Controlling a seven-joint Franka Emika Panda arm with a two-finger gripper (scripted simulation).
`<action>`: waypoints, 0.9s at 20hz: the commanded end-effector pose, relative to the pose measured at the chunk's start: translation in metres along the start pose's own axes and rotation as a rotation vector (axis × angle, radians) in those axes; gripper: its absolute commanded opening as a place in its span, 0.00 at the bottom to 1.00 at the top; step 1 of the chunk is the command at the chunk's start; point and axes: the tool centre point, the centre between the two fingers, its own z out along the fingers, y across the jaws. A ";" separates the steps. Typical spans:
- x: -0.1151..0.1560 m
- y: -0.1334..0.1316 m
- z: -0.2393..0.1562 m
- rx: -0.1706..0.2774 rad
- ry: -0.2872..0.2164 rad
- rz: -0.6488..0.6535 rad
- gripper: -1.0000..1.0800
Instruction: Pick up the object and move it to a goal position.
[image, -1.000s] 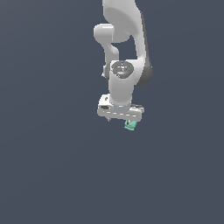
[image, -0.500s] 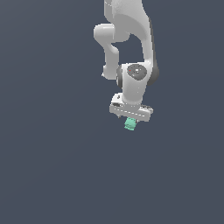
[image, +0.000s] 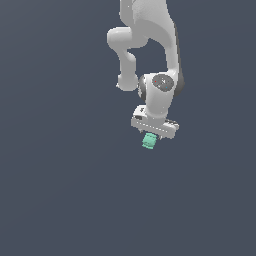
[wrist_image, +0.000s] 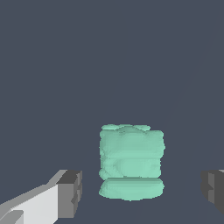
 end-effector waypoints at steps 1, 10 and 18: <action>-0.002 -0.001 0.001 0.000 0.001 0.009 0.96; -0.003 -0.001 0.013 0.000 0.001 0.008 0.96; -0.004 -0.001 0.047 0.000 0.001 0.010 0.96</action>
